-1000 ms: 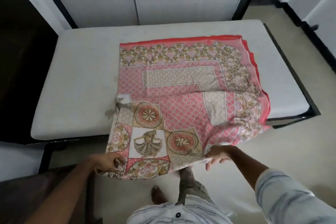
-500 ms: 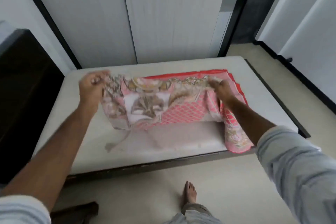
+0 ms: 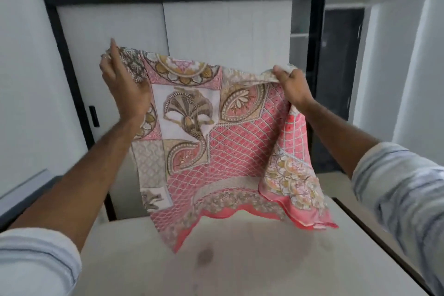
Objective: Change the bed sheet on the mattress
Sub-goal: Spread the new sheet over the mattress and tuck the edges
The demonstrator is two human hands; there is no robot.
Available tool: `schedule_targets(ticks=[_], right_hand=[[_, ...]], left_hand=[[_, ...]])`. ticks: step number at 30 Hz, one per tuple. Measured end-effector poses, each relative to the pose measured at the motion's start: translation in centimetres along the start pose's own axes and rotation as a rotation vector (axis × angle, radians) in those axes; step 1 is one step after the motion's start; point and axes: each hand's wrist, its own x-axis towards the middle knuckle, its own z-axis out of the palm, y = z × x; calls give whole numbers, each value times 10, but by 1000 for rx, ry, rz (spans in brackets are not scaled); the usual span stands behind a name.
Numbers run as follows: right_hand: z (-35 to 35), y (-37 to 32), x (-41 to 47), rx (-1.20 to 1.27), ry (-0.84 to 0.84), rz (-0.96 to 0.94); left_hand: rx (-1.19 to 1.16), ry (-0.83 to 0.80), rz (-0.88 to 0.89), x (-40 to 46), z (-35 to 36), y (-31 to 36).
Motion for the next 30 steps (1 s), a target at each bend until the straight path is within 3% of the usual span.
schedule_targets(ticks=[3, 7, 11, 15, 20, 23, 26, 30], right_hand=[[-13, -27, 37, 35, 41, -103], [-19, -40, 71, 89, 50, -138], [9, -18, 90, 41, 31, -67], [57, 33, 81, 35, 9, 153], [110, 71, 68, 144, -268, 307], [132, 61, 41, 162, -355, 288], [145, 45, -34, 359, -230, 148], [176, 47, -119, 267, -301, 37]], left_hand=[[-57, 127, 95, 31, 4, 34], [-119, 109, 180, 62, 2, 42], [-236, -36, 6, 67, 6, 38], [-499, -214, -194, 42, 23, 42], [-765, -448, -313, 15, 61, 57], [-770, -423, -285, 12, 79, 58], [-705, -353, -292, 3, 97, 50], [-532, -412, -161, -23, 130, 43]])
